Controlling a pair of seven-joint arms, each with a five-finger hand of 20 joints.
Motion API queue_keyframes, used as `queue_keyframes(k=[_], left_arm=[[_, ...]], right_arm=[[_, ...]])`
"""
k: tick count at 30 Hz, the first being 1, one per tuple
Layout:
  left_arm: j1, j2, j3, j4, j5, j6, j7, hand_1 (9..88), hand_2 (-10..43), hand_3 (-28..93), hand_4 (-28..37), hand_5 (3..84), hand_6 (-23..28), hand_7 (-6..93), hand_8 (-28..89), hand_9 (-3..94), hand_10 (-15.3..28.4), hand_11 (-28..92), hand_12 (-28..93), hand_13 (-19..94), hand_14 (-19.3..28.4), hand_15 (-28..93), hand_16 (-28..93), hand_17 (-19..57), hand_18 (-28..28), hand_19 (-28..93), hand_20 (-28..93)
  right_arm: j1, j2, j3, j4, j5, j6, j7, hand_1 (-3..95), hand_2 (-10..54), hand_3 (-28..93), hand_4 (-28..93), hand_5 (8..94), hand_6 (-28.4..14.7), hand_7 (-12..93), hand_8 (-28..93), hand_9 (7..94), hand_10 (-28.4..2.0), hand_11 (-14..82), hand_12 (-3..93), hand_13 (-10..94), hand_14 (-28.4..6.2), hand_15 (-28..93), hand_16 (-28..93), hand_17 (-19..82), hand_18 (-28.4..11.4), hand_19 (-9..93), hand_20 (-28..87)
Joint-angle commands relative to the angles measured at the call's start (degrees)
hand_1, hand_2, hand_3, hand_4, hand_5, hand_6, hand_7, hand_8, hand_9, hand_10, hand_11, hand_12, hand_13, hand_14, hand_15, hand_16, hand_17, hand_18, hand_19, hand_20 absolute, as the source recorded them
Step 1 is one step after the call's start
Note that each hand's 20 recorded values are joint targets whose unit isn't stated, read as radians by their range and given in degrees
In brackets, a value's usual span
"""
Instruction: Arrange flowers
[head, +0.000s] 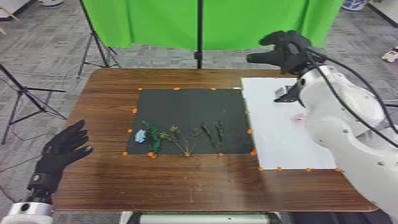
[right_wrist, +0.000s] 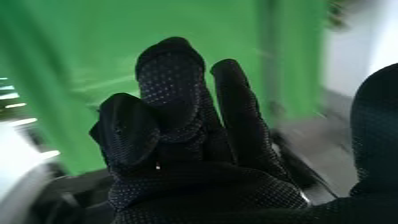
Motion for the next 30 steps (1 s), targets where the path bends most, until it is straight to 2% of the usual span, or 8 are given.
queue_keyframes(k=[1,5,9,13,16,24,30], left_arm=[[0.8,-0.70,0.02,-0.10,-1.15,-0.16,-0.91,37.7,-9.5,61,-10.9,31.5,3.0,14.2,-8,32.3,10.4,17,14,31,14.5,16,2,9.5,11.5,7,21],[0.8,-0.75,-0.06,-0.14,-1.27,-0.34,-1.25,37.1,-9.5,61,-13.0,32.0,3.1,13.8,-7,32.7,10.4,17,14,31,14.9,16,2,9.5,11.5,8,21],[0.8,-0.91,-0.28,-0.28,-0.67,-1.57,-1.81,36.9,-9.5,61,-13.6,32.3,3.2,13.6,-7,33.0,10.6,17,14,31,15.1,17,2,9.6,11.6,8,21],[0.8,-0.84,-0.24,-0.29,-0.86,-1.62,-2.07,36.7,-9.5,61,-13.7,32.5,3.2,13.5,-7,33.3,10.7,17,14,31,15.1,17,2,9.6,11.6,8,21],[0.4,-0.66,-0.30,-0.13,-0.67,-2.29,-2.54,36.6,-9.5,62,-13.6,32.7,3.3,13.5,-7,33.4,10.8,17,14,31,15.2,17,2,9.6,11.6,8,21],[0.4,-0.87,-0.26,-0.05,-0.64,-2.50,-2.77,36.7,-9.5,62,-13.4,32.8,3.3,13.3,-7,33.5,10.7,17,14,31,15.2,17,2,9.6,11.7,8,21],[0.4,-1.06,-0.30,-0.16,-0.65,-2.52,-2.96,36.8,-9.5,62,-13.3,33.0,3.4,13.2,-7,33.5,10.8,17,14,31,15.2,17,2,9.5,11.7,8,21]], right_arm=[[-11.7,5.7,2.0,7.8,-5.4,7.2,2.1,17.5,0.3,55,-10,50.0,-4.3,7,-4,67.6,-20.3,20.6,27.8,75,-12.9,65,35,50,-21.7,93,53],[-12.8,5.5,2.7,10.6,-5.9,7.0,3.4,17.5,0.3,56,-10,51.0,-3.9,8,-5,69.8,-19.7,22.7,28.3,77,-12.3,65,35,52,-21.4,93,54],[-13.3,5.5,2.7,12.4,-5.4,5.4,4.2,19.7,-2.1,59,-10,52.2,-3.2,9,-5,70.9,-19.0,23.7,28.3,78,-11.5,65,35,52,-21.1,93,55],[-14.2,5.0,2.8,13.5,-5.0,5.2,4.4,21.6,-4.0,61,-10,52.6,-2.7,10,-5,70.9,-18.6,24.2,28.4,78,-11.0,65,35,53,-20.9,93,55],[-14.4,4.8,2.6,14.4,-4.8,5.2,4.4,23.5,-5.6,62,-10,52.7,-2.6,10,-6,71.2,-18.1,24.5,28.3,79,-10.3,65,35,53,-20.6,93,55],[-15.7,4.2,2.3,15.4,-2.3,5.4,3.7,29.4,-9.4,65,-11,53.3,-1.7,12,-6,72.5,-16.9,25.7,27.8,81,-8.1,65,35,54,-19.6,93,55],[-15.9,3.8,0.6,16.3,-1.6,7.5,3.6,33.7,-9.5,67,-11,54.1,-1.1,13,-7,73.2,-15.4,26.4,27.4,82,-6.9,65,35,55,-18.6,93,55]])
